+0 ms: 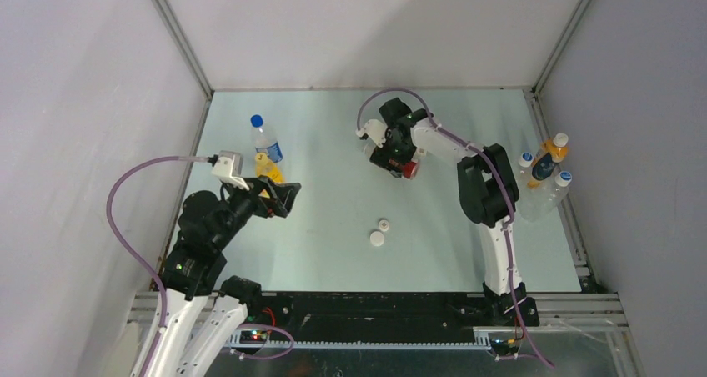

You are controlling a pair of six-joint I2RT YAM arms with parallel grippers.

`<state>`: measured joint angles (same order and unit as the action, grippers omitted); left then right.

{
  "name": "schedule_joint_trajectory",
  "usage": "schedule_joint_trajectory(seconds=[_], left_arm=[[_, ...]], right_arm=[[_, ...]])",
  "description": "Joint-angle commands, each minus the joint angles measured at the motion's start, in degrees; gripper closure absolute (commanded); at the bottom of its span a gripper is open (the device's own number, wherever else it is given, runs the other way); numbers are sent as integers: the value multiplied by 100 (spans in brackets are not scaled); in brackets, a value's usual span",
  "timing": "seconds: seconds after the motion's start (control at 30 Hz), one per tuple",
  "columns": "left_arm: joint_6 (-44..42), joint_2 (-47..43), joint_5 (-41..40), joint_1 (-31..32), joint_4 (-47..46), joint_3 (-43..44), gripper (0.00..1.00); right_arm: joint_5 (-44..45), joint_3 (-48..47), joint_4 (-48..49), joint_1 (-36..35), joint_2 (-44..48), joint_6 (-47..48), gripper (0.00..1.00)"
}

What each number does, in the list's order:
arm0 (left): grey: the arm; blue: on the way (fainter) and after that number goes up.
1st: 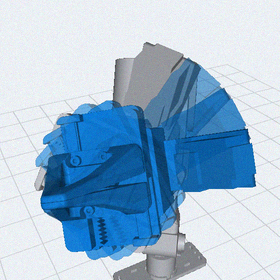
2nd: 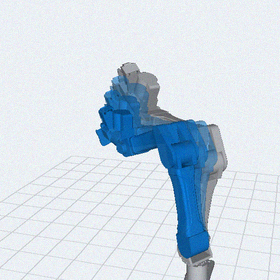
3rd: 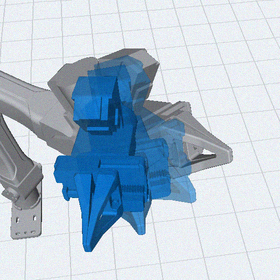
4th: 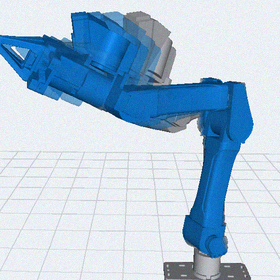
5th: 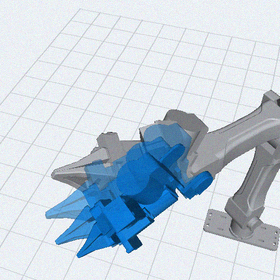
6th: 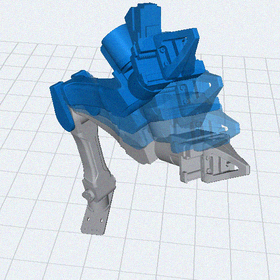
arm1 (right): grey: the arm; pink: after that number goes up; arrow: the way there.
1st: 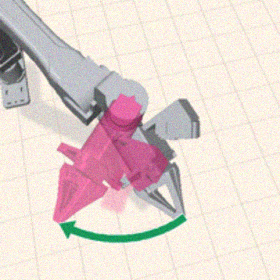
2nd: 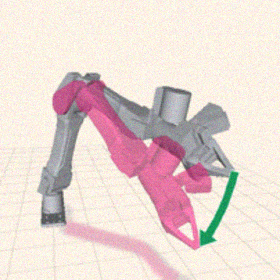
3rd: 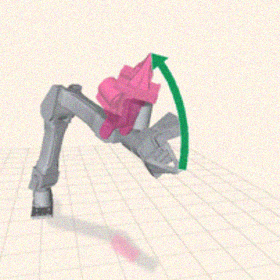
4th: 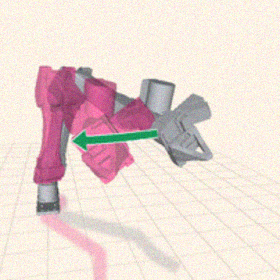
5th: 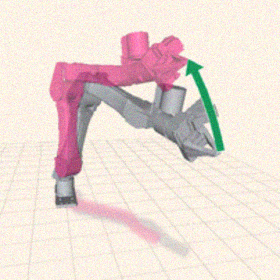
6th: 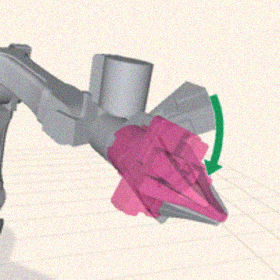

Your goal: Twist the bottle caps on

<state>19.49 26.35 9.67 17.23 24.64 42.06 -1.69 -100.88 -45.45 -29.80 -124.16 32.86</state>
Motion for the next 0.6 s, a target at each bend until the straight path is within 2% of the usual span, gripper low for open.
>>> schedule_joint_trajectory(seconds=[0.0, 0.27, 0.43, 0.57], left_arm=[[-79, 43, 192, 18, -303, 226, 0], [-158, -11, 254, 17, -347, 227, 0], [-178, -56, 322, 17, -386, 228, 0], [-225, -82, 373, 21, -390, 240, 0]], right_arm=[[-34, -86, -287, -179, -5, -187, 17], [42, 310, -529, -436, 419, -1047, 35], [-47, 805, -655, -499, 838, -1523, 51], [-239, 1304, -659, -530, 1272, -2019, 56]])
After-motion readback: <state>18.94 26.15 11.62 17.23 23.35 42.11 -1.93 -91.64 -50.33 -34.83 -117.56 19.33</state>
